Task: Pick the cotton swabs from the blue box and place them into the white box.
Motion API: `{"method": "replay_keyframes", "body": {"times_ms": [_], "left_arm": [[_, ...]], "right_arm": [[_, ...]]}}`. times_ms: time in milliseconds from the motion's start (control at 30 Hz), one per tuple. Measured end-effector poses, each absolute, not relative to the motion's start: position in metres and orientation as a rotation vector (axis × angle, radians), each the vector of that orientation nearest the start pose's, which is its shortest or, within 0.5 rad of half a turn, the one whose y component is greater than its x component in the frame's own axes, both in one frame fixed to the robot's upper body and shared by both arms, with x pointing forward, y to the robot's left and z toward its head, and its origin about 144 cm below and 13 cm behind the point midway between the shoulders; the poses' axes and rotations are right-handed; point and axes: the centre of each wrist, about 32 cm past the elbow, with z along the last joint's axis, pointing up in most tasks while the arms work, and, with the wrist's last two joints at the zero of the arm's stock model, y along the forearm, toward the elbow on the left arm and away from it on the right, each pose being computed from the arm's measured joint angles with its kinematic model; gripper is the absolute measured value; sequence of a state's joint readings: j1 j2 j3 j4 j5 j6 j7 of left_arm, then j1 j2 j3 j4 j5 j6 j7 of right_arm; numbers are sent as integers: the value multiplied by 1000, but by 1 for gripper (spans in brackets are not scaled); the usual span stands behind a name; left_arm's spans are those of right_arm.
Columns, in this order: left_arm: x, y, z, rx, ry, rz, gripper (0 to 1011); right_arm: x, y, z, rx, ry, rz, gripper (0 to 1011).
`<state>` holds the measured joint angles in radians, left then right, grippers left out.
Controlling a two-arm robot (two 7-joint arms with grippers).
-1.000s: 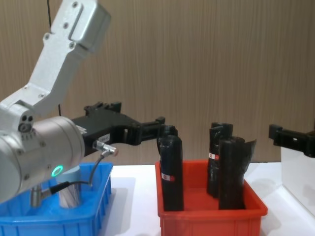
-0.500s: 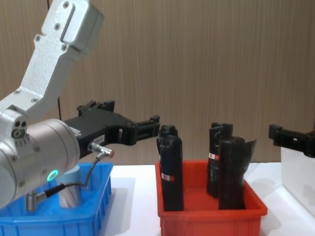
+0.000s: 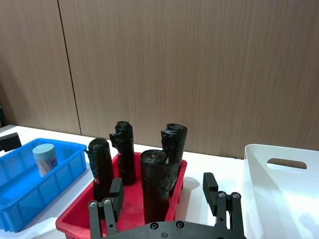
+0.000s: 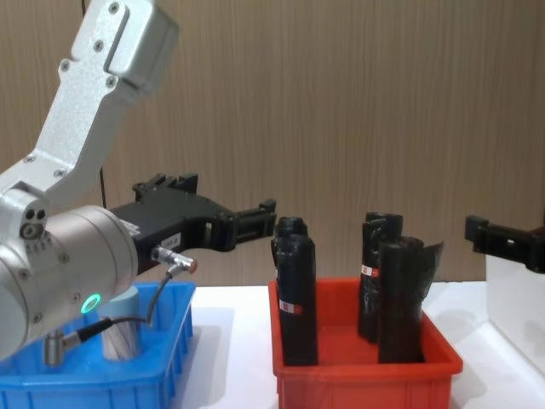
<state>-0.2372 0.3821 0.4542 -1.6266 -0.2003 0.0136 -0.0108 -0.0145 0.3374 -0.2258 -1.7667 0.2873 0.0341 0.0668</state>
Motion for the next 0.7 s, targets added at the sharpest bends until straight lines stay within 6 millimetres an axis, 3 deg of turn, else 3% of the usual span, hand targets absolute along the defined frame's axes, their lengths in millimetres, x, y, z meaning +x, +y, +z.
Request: {"method": "replay_keyframes", "body": {"times_ms": [367, 700], "left_arm": [[492, 198, 1204, 61, -267, 1124, 1004], [492, 198, 1204, 61, -267, 1124, 1004]], "right_arm": [[451, -240, 1189, 16, -72, -1216, 1001], [480, -251, 1185, -9, -51, -1183, 1001]]}}
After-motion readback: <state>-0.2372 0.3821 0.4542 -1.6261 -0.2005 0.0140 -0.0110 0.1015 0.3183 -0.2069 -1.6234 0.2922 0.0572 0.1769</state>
